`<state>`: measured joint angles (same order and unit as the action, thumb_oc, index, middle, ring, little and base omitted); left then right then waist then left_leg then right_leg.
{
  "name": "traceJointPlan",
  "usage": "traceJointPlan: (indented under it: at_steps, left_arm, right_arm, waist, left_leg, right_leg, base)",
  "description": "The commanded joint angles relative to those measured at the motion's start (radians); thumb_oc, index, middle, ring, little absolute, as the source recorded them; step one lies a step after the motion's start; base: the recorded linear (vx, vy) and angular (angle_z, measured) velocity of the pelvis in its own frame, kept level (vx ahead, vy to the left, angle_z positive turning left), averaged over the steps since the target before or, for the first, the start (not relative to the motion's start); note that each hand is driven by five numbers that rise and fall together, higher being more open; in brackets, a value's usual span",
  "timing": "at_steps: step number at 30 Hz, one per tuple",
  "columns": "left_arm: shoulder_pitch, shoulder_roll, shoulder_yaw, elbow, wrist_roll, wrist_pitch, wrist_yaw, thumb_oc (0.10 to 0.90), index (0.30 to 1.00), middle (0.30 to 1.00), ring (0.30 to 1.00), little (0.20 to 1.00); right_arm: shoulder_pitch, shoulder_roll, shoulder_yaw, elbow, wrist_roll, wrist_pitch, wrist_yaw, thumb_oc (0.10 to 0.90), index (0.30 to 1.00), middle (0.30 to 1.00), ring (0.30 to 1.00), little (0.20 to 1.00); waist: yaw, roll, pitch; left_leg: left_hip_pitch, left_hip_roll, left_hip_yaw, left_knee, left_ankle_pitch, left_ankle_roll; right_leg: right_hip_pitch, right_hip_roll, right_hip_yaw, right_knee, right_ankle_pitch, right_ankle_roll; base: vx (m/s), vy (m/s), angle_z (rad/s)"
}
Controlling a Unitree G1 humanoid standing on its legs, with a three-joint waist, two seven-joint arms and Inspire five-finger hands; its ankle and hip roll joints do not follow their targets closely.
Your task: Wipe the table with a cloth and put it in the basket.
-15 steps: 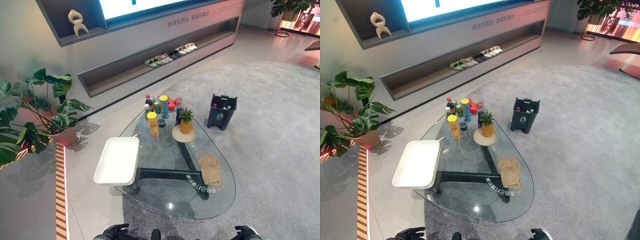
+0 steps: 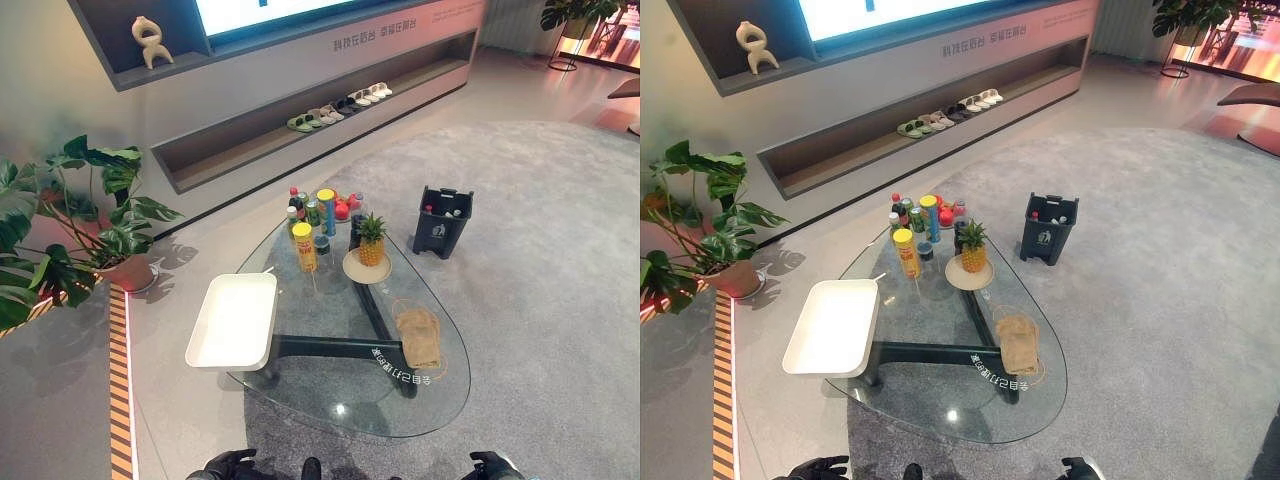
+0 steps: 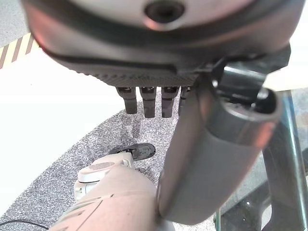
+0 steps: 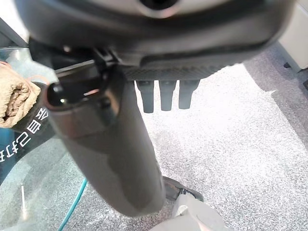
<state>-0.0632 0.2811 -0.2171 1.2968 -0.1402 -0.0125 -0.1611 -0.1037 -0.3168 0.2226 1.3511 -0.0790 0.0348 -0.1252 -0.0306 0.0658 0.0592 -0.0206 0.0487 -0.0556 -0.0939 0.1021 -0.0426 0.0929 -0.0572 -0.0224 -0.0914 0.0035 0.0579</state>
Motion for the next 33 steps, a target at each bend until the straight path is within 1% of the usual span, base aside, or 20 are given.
traceJointPlan:
  at_steps: [1, 13, 20, 25, 27, 31, 32, 33]
  left_arm:
    - [-0.081, 0.015, 0.015, 0.054, -0.001, -0.004, 0.015, 0.8, 0.9, 0.9, 0.9, 0.9]
    - [-0.077, 0.018, 0.025, 0.059, -0.005, -0.005, 0.022, 0.8, 0.9, 0.9, 0.9, 0.9]
    - [-0.071, 0.027, 0.04, 0.056, -0.019, -0.003, 0.032, 0.8, 0.9, 0.9, 0.9, 0.9]
    - [-0.054, 0.035, 0.054, 0.06, -0.03, -0.022, 0.028, 0.8, 0.9, 0.9, 0.9, 0.9]
    - [-0.045, 0.045, 0.062, 0.043, -0.057, -0.033, 0.032, 0.8, 0.9, 0.9, 0.9, 0.9]
    - [-0.097, 0.059, 0.037, 0.008, -0.142, -0.045, 0.044, 0.8, 0.9, 0.9, 0.9, 0.9]
    - [-0.124, 0.064, 0.032, -0.001, -0.171, -0.056, 0.043, 0.8, 0.9, 0.9, 0.9, 0.9]
    - [-0.128, 0.065, 0.032, -0.003, -0.176, -0.058, 0.042, 0.8, 0.9, 0.9, 0.9, 0.9]
  right_arm:
    - [-0.041, -0.012, -0.023, 0.046, 0.008, -0.006, -0.022, 0.8, 0.9, 0.9, 0.9, 0.9]
    - [-0.044, -0.014, -0.024, 0.049, 0.005, -0.003, -0.02, 0.8, 0.9, 0.9, 0.9, 0.9]
    - [-0.038, -0.025, -0.035, 0.054, 0.005, -0.001, -0.022, 0.8, 0.9, 0.9, 0.9, 0.9]
    - [-0.026, -0.038, -0.049, 0.067, -0.008, -0.005, -0.025, 0.8, 0.9, 0.9, 0.9, 0.9]
    - [-0.024, -0.052, -0.048, 0.056, -0.02, 0.0, -0.027, 0.8, 0.9, 0.9, 0.9, 0.9]
    - [-0.074, -0.084, -0.024, 0.035, -0.014, 0.02, -0.027, 0.8, 0.9, 0.9, 0.9, 0.9]
    - [-0.099, -0.093, -0.019, 0.036, -0.012, 0.025, -0.027, 0.8, 0.9, 0.9, 0.9, 0.9]
    - [-0.103, -0.094, -0.018, 0.036, -0.012, 0.027, -0.027, 0.8, 0.9, 0.9, 0.9, 0.9]
  waist:
    - [0.021, -0.048, 0.026]
    - [0.024, -0.045, 0.019]
    - [0.025, -0.045, 0.024]
    - [0.027, -0.042, 0.032]
    - [0.025, -0.038, 0.048]
    - [0.015, -0.024, 0.114]
    - [0.013, -0.017, 0.147]
    - [0.013, -0.016, 0.151]
  left_leg:
    - [0.08, 0.048, 0.083, 0.007, -0.14, -0.049]
    - [0.09, 0.052, 0.084, 0.007, -0.142, -0.053]
    - [0.083, 0.054, 0.083, 0.007, -0.139, -0.054]
    - [0.07, 0.046, 0.075, 0.007, -0.133, -0.05]
    - [0.046, 0.043, 0.081, 0.007, -0.125, -0.049]
    - [-0.037, 0.037, 0.078, 0.007, -0.1, -0.043]
    - [-0.07, 0.031, 0.07, 0.007, -0.09, -0.036]
    - [-0.075, 0.029, 0.069, 0.007, -0.088, -0.035]
  right_leg:
    - [-0.024, -0.125, -0.056, 0.004, 0.004, 0.095]
    - [-0.014, -0.128, -0.063, 0.004, 0.001, 0.097]
    - [-0.02, -0.128, -0.064, 0.004, 0.003, 0.098]
    - [-0.036, -0.128, -0.056, 0.004, 0.012, 0.1]
    - [-0.064, -0.131, -0.044, 0.004, 0.023, 0.104]
    - [-0.161, -0.134, -0.028, 0.004, 0.052, 0.096]
    - [-0.199, -0.128, -0.018, 0.004, 0.063, 0.089]
    - [-0.205, -0.127, -0.016, 0.004, 0.065, 0.087]
  base:
    - [0.0, 0.0, 0.0]
    - [0.0, 0.0, 0.0]
    - [0.0, 0.0, 0.0]
    - [0.06, 0.001, -0.01]
    - [0.05, 0.001, 0.0]
    - [-0.18, 0.031, -0.01]
    - [-0.15, 0.022, 0.03]
    - [-0.12, 0.018, 0.03]
